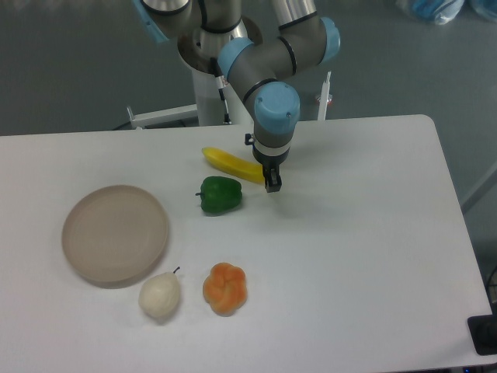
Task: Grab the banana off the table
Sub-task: 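Lift the banana off the table and carry it away from the pepper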
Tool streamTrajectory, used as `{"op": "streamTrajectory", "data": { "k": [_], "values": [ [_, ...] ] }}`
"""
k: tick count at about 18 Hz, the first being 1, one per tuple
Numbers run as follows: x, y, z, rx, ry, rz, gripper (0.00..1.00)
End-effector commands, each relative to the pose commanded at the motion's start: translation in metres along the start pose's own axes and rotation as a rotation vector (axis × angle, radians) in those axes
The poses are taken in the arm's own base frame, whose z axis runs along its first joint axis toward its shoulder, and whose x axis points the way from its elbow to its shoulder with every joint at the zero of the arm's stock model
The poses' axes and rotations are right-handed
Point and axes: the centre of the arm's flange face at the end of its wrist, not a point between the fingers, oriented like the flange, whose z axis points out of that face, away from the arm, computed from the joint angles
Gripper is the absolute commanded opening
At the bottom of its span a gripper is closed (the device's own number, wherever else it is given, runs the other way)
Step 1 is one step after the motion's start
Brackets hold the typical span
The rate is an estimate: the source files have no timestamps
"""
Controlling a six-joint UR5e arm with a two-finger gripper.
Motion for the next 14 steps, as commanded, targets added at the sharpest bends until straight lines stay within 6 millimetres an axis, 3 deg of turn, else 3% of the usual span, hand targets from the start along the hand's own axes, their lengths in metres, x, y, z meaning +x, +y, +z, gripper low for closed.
{"op": "streamTrajectory", "data": {
  "k": [2,7,12,14],
  "values": [
    [-0.002,0.002,-0.006,-0.006,-0.012,-0.003,0.17],
    [-0.004,0.024,-0.041,-0.054,0.029,-0.005,0.13],
    [-0.021,0.052,-0.146,0.03,0.073,-0.041,0.16],
    [-0.032,0.06,-0.168,0.086,0.051,-0.072,0.16]
  ]
}}
